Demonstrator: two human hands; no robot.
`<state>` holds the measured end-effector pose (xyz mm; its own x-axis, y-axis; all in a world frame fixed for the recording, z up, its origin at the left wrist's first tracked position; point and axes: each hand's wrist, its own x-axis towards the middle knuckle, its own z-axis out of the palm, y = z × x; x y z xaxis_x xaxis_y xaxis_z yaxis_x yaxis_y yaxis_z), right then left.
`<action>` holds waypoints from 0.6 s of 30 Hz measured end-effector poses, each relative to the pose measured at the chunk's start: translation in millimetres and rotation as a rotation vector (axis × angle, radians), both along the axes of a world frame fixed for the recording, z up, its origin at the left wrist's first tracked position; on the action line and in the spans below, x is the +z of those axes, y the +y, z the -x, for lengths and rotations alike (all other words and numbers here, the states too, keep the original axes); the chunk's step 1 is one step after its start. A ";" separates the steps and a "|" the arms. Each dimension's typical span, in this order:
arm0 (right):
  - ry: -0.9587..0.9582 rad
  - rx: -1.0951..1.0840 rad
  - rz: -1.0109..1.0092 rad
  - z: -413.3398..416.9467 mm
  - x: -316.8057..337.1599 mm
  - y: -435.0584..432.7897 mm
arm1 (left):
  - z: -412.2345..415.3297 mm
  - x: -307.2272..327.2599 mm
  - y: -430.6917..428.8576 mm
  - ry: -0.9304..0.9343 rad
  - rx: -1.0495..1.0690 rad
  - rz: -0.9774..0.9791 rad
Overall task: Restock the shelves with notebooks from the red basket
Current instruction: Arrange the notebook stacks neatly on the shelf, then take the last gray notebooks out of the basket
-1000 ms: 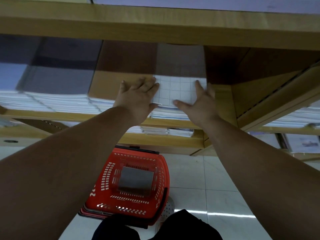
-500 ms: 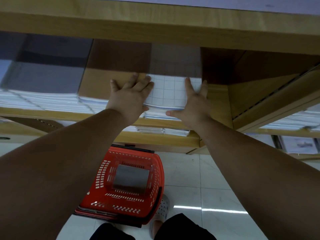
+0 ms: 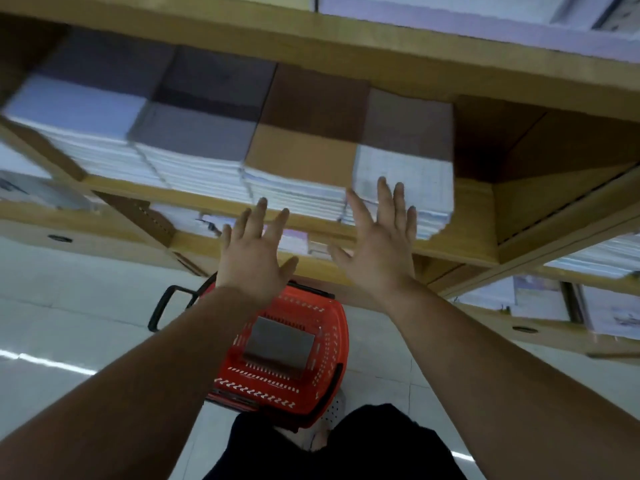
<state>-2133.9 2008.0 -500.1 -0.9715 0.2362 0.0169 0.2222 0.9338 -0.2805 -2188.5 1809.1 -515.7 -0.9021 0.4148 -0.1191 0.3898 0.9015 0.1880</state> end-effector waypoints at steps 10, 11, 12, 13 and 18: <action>-0.556 0.532 0.028 9.5 -80.1 -92.1 | -70.1 -79.4 -128.0 -0.376 0.530 -0.002; -0.590 0.568 0.015 14.9 -92.4 -93.9 | -74.7 -91.6 -129.1 -0.407 0.576 -0.009; -0.621 0.609 -0.001 21.0 -105.9 -95.0 | -79.6 -104.6 -128.2 -0.432 0.621 -0.011; -0.653 0.647 -0.019 27.5 -121.0 -95.5 | -83.9 -118.7 -125.8 -0.457 0.666 -0.013; -0.846 0.736 -0.038 53.9 -211.2 -90.4 | -99.2 -197.4 -99.6 -0.627 0.924 -0.118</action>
<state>-2187.9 1917.6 -711.3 -0.5764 -0.3871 -0.7197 -0.2817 0.9208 -0.2697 -2089.3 1709.6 -713.1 -0.6642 -0.3435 -0.6639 -0.6125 0.7593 0.2200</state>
